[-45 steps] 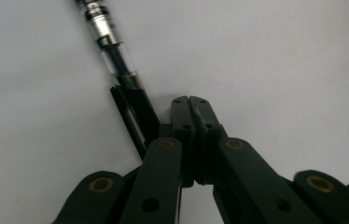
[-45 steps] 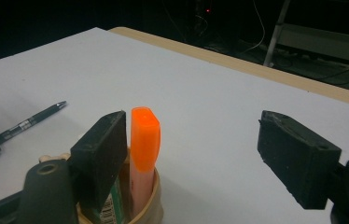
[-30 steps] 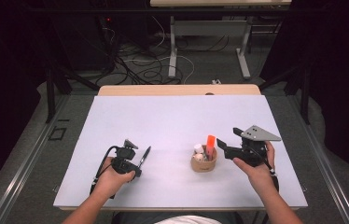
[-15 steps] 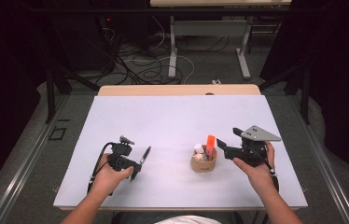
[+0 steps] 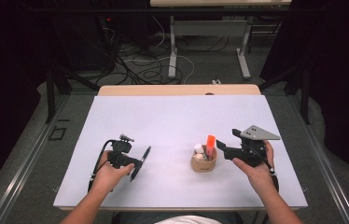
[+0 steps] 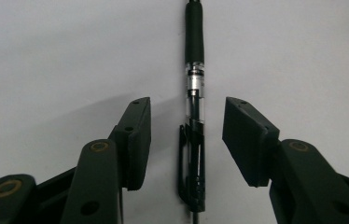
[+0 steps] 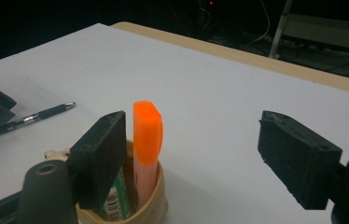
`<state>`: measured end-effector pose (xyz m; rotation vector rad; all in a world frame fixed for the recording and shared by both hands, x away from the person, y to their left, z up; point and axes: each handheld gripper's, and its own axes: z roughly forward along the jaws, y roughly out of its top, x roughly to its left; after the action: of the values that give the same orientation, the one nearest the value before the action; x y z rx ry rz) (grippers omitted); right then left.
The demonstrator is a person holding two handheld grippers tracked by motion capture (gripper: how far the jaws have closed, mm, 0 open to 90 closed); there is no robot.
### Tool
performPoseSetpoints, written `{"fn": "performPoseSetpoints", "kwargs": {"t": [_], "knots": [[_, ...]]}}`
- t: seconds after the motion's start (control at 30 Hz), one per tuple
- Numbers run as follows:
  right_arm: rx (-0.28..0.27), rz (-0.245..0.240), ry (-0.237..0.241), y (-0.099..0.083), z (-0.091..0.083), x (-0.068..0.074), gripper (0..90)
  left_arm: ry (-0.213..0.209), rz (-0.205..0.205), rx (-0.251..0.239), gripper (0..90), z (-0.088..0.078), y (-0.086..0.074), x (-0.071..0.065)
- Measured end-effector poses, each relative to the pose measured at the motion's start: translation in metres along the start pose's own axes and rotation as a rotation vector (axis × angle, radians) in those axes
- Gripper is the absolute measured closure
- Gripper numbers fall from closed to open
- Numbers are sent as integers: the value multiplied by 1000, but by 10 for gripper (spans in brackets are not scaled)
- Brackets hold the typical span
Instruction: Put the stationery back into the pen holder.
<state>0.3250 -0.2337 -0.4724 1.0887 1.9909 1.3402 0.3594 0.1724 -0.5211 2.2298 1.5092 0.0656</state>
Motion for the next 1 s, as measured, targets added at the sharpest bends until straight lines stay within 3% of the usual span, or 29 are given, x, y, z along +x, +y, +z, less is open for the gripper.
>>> {"fn": "performPoseSetpoints", "kwargs": {"t": [0.23, 0.4, 0.7, 1.0], "knots": [[17, 41, 19, 1, 1, 1, 167, 7, 9, -8, 439, 5, 3, 3], [43, 54, 22, 1, 4, 2, 150, 6, 9, -8, 439, 9, 6, 3], [63, 81, 27, 0, 7, 1, 100, -4, 4, 40, 501, 18, 14, -2], [69, 97, 35, -2, 8, 1, 95, -4, -29, 42, 569, 19, 17, -4]]}}
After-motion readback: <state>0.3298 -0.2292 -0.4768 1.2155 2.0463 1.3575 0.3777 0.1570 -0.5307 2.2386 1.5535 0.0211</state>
